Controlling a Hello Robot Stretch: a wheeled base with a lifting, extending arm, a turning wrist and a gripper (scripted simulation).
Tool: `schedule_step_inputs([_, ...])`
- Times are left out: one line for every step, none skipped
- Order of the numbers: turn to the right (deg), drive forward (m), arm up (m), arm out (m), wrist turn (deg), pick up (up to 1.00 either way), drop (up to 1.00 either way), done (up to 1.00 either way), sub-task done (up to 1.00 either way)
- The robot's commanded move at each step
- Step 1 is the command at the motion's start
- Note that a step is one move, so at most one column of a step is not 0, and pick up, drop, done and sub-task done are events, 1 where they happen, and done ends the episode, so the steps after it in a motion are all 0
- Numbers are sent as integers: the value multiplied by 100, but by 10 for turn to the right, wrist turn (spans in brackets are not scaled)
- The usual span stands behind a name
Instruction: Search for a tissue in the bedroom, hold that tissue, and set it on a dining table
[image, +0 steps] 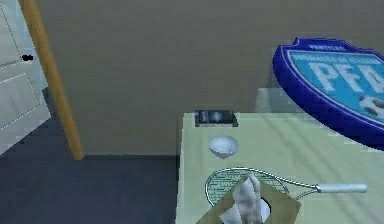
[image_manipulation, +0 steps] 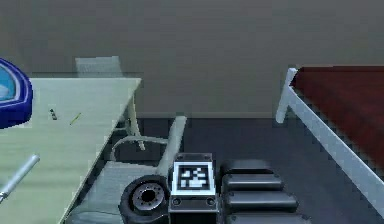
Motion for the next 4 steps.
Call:
schedule_step_inputs([-450,0,0,0,0,0,0,0,0])
schedule_step_inputs([0,20,0,0,0,0,0,0,0])
schedule_step_inputs([0,5,0,0,0,0,0,0,0])
schedule_step_inputs([450,0,0,0,0,0,0,0,0])
